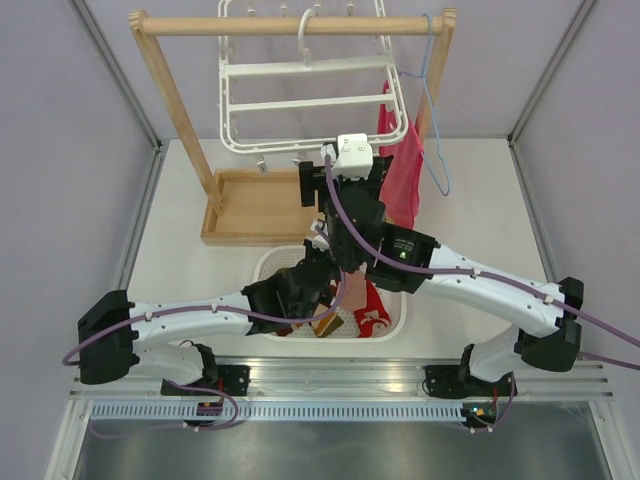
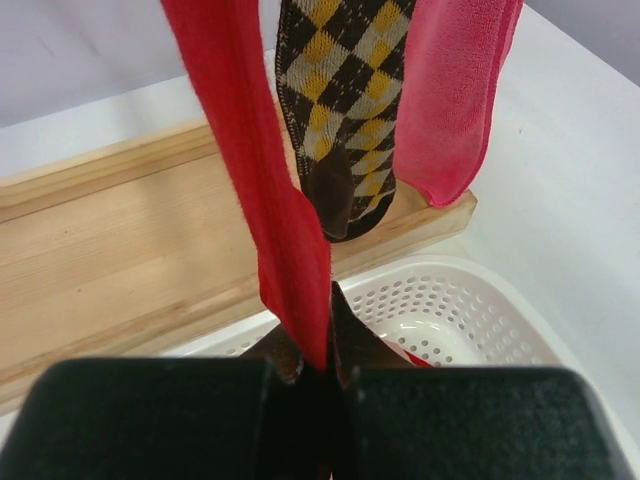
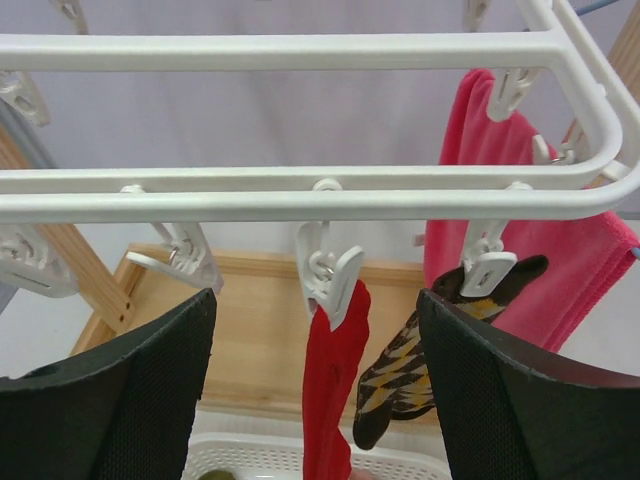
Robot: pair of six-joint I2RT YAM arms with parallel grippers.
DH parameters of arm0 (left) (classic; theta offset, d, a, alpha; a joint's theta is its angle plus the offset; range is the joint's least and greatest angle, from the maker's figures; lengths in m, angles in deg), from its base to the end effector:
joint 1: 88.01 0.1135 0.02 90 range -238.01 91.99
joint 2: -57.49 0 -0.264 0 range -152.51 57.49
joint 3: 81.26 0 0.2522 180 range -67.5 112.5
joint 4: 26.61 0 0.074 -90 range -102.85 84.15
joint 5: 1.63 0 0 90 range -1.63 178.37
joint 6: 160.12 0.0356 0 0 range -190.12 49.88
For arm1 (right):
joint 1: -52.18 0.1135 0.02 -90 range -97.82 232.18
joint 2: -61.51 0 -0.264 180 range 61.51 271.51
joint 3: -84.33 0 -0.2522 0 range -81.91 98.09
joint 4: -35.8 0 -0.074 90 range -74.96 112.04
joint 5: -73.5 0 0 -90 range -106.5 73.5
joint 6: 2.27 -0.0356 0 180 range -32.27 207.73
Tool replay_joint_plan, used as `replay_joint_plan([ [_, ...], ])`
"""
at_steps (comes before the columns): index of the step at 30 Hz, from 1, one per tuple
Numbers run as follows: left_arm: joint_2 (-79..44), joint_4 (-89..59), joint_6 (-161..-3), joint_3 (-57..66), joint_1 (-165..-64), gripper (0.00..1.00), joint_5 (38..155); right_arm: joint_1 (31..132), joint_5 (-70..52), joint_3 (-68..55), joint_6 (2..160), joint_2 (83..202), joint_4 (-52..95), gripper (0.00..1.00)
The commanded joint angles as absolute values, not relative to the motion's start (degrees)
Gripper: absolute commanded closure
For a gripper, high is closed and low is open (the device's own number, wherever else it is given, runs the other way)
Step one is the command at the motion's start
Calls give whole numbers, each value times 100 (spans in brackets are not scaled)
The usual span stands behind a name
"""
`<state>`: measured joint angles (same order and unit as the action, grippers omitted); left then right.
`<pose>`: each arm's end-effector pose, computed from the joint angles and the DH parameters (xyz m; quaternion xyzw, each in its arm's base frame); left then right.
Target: Remove the socks clipped to the hanger
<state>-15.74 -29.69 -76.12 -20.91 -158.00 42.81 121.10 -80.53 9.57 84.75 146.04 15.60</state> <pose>0.1221 -0.2611 0.2932 0.1622 0.7303 -0.1322 0.6503 0.1451 0.2874 0.4663 -0.0089 0.7057 0.0514 0.7066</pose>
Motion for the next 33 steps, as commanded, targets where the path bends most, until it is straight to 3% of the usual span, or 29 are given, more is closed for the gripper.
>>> replay_joint_plan([
  [1, -1590, -3139, -7364, -1854, -15885, 98, 4161, 12152, -8663, 1370, 8947, 14825, 1676, 15],
  [8, -1528, -3183, -7364, -1889, -16007, 98, 4170, 12135, -9103, 1617, 9089, 15098, 1772, 14],
  [11, -1528, -3201, -7364, -1907, -16069, 98, 4152, 12100, -9173, 1749, 9168, 15212, 1808, 18],
  [17, -1475, -3201, -7364, -1933, -16104, 98, 4117, 12029, -9314, 1890, 9292, 15415, 1869, 59],
  [18, -1449, -3201, -7381, -1951, -16104, 98, 4117, 12020, -9331, 1890, 9283, 15423, 1878, 76],
  [23, -1388, -3192, -7381, -2004, -16122, 98, 4117, 11968, -9366, 1881, 9292, 15467, 1905, 99],
  [31, -1414, -3192, -7443, -2083, -16122, 98, 4099, 11915, -9253, 1776, 9275, 15336, 1993, 99],
  [33, -1431, -3192, -7460, -2065, -16122, 98, 4125, 11906, -9191, 1776, 9213, 15309, 1993, 85],
])
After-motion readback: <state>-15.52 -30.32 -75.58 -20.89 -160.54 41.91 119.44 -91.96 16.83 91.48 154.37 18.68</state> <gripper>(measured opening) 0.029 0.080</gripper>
